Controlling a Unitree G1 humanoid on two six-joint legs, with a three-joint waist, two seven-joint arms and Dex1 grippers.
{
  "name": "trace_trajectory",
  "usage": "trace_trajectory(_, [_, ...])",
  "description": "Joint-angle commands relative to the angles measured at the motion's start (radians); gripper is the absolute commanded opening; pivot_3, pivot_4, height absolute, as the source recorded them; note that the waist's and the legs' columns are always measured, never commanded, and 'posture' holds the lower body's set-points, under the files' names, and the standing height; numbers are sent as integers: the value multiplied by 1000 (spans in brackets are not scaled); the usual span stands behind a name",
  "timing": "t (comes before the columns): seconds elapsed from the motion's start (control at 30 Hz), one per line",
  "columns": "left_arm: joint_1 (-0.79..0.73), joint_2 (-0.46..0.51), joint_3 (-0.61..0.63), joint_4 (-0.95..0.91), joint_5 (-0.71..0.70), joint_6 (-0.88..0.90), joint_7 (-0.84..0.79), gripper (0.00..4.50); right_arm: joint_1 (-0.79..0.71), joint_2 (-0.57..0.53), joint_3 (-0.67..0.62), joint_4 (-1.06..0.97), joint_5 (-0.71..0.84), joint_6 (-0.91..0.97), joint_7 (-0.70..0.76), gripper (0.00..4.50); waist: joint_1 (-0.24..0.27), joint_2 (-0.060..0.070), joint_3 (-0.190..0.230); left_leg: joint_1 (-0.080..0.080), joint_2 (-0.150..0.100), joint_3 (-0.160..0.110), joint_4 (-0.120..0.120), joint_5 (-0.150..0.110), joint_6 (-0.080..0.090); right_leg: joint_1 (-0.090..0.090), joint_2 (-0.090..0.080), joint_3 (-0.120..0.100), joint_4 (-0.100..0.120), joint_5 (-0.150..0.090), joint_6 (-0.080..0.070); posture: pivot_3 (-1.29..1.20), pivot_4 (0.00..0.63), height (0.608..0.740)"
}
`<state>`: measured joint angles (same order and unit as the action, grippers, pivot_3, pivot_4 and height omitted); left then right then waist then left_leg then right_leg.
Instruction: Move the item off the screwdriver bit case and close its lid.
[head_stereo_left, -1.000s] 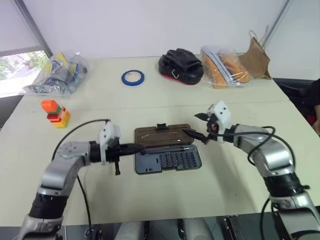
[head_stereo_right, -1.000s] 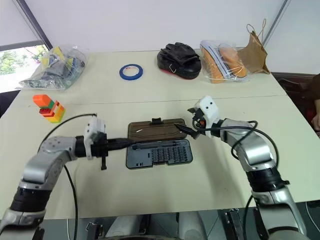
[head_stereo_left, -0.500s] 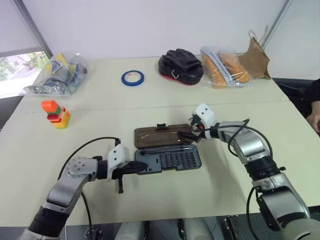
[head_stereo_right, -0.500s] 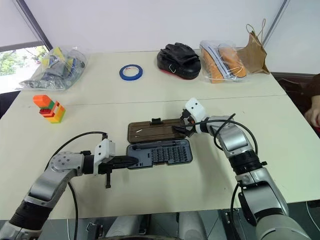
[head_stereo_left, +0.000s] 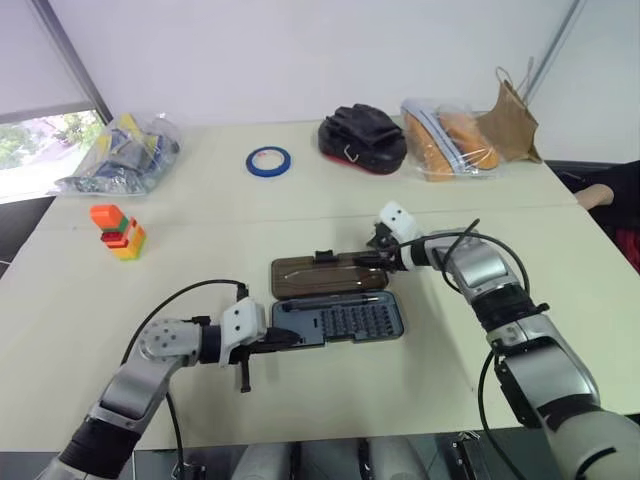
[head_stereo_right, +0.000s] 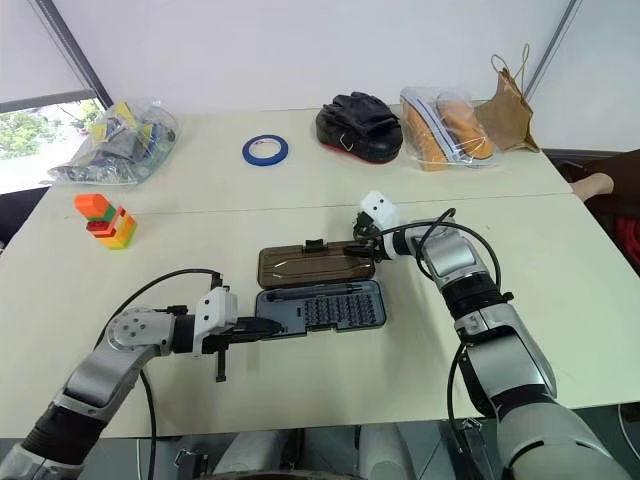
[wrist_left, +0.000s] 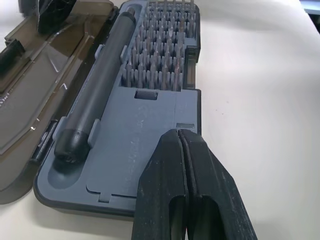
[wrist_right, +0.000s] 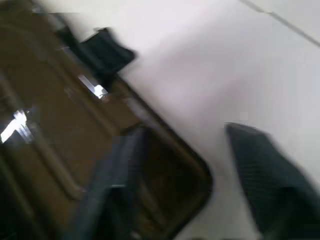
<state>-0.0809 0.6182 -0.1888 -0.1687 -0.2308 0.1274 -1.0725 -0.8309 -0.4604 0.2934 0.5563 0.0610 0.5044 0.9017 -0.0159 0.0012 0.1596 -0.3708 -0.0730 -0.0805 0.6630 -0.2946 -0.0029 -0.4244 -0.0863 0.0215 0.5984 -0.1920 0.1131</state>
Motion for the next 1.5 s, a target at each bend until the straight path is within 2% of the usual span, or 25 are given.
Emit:
trace_trajectory(0.03, [30, -6, -19, 44, 17, 35, 24, 0, 7, 2, 48, 64, -50, -39, 59, 678, -1, 1, -4, 0, 0, 0, 0, 0, 0, 0, 0, 0, 0, 0, 0, 0, 150, 740])
trace_trajectory(0.07, [31, -14, -17, 51, 15, 36, 33, 0, 6, 6, 55, 70, -55, -55, 83, 359, -2, 0, -7, 1, 0, 0, 0, 0, 0, 1, 1, 0, 0, 0, 0, 0, 150, 740])
trace_trajectory(0.2, [31, -26, -20, 68, 22, 29, 41, 0, -1, 21, 59, 91, -82, -94, 123, 34, -10, 1, -7, 11, 3, 0, -4, 0, 0, 9, 4, 0, 0, -1, -2, 0, 150, 740])
trace_trajectory(0.27, [34, -31, -21, 75, 22, 31, 46, 0, -4, 26, 68, 112, -113, -145, 121, 34, -19, 0, -8, 22, 4, -1, -9, 0, 0, 16, 4, 0, -1, -6, -8, 0, 150, 740])
trace_trajectory(0.4, [38, -38, -21, 89, 22, 31, 53, 0, -9, 32, 60, 137, -144, -234, 110, 34, -30, 0, -8, 31, 5, -1, -16, 0, 0, 22, 5, 0, 1, -9, -9, 0, 150, 740])
trace_trajectory(0.87, [18, -51, -16, 120, 22, 31, 59, 0, 0, 53, 66, 201, -188, -394, 147, 16, -30, 0, -9, 32, 8, -1, -16, 0, 0, 22, 8, 0, 1, -10, -11, 0, 150, 740])
trace_trajectory(1.0, [26, -56, -11, 108, 15, 40, 68, 0, -13, 51, 46, 180, -201, -450, 102, 16, -32, 0, -9, 32, 10, -1, -16, 0, 0, 21, 9, 0, 1, -10, -12, 0, 150, 740])
trace_trajectory(1.17, [40, -64, -7, 87, 2, 59, 79, 0, 7, -22, 0, 20, -178, -507, 140, 16, -28, 1, -8, 31, 11, -1, -17, 0, 0, 20, 10, 0, 1, -10, -12, 0, 150, 740])
trace_trajectory(1.4, [49, -68, -3, 37, -33, 113, 93, 0, 93, -68, -70, -243, -120, -459, 138, 16, -27, 1, -6, 29, 11, 0, -17, 0, 0, 19, 9, 0, 0, -10, -12, 0, 150, 740])
trace_trajectory(1.5, [43, -72, 35, -13, -92, 171, 108, 0, 152, -80, -81, -346, -124, -448, 112, 16, -27, 1, -5, 27, 11, 0, -17, 0, 0, 17, 9, 0, 0, -11, -12, 0, 150, 740])
